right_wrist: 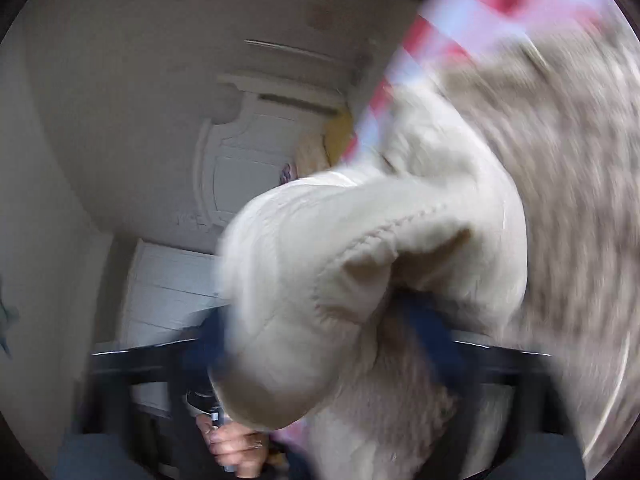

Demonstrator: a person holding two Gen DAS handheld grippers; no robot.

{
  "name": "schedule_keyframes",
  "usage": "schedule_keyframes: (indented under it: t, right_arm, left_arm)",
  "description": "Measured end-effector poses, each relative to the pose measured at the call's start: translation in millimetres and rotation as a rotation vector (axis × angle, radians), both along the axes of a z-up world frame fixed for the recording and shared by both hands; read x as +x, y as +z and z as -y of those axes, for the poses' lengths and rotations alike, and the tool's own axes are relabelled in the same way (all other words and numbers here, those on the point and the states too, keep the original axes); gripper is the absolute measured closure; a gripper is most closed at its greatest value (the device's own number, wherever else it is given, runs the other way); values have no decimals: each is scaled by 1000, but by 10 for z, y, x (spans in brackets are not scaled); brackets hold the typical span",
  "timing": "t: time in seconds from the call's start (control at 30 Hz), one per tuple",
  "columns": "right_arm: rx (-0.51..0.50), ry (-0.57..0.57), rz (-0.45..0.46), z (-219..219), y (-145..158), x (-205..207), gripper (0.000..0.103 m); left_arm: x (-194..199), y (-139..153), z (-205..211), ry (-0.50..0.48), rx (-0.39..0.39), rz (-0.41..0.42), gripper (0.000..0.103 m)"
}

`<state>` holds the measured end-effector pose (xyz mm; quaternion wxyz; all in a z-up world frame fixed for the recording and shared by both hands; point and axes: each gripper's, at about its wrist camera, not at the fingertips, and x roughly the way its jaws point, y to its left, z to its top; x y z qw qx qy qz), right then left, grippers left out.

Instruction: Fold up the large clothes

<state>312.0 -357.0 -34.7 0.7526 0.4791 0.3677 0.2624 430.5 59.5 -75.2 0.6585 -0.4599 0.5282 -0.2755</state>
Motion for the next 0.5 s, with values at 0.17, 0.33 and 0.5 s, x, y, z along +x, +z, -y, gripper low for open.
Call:
schedule_keyframes:
  t: [0.17, 0.33, 0.5]
  right_arm:
    - [-575, -7, 468, -372, 817, -335, 66]
    - [-1069, 71, 644, -840, 677, -906, 66]
    - [-1056, 215, 385, -791, -74, -900, 63]
  left_arm:
    - [-309, 933, -11, 23, 438, 602, 95]
    - [-857, 804, 216, -118, 743, 910, 95]
    - [-979, -155, 185, -254, 779, 714, 80]
